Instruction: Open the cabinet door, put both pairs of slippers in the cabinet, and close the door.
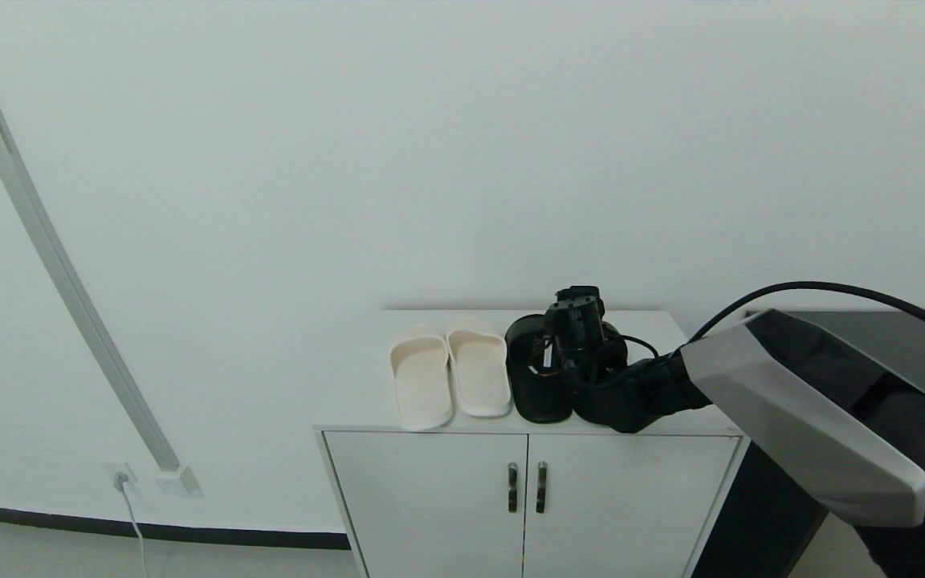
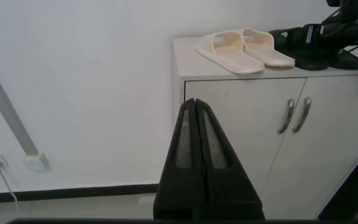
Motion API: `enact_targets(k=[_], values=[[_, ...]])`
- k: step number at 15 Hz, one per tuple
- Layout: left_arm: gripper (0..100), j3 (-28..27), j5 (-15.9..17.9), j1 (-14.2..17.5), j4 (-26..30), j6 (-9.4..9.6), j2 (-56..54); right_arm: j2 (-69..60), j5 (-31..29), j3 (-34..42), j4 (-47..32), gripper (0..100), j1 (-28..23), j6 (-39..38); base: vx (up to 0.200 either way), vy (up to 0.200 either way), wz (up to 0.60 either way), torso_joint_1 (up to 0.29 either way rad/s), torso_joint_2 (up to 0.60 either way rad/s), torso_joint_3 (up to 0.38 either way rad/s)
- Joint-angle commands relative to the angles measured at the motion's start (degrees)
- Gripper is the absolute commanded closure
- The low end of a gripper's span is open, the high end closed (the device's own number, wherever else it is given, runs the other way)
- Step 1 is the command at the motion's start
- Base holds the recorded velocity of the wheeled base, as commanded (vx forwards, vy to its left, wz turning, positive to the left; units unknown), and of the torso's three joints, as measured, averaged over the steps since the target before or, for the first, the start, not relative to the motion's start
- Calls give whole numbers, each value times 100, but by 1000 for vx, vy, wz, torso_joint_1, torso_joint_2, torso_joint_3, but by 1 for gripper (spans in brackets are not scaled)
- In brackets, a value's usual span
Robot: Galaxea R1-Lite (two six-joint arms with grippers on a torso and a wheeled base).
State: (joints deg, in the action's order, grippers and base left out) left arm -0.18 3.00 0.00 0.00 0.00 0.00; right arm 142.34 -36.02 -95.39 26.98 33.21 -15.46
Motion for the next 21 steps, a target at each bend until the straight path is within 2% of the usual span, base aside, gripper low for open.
enact_targets(k=[1,3,4,13,15,17,21], values=[[100,1,-1,0,0,0,9,172,-1,-234,-17,0,-25,-1,0,0,0,0,0,0],[100,1,-1,0,0,0,9,233,-1,-322,-17,0,-25,122,0,0,0,0,0,0],[100,1,-1,0,0,0,9,277,-10,-366,-8,100,-25,140,0,0,0,0,0,0],[100,1,-1,0,0,-18,9,48,-72,-85,27,100,-25,148,0,0,0,0,0,0],[100,1,-10,0,0,-18,9,-382,-177,337,36,100,-25,245,0,0,0,0,0,0],[100,1,-10,0,0,-18,9,-874,-274,908,361,100,2,438,0,0,0,0,0,0],[100,1,-36,0,0,-18,9,-2158,-10,2640,1345,100,116,983,0,0,0,0,0,0]])
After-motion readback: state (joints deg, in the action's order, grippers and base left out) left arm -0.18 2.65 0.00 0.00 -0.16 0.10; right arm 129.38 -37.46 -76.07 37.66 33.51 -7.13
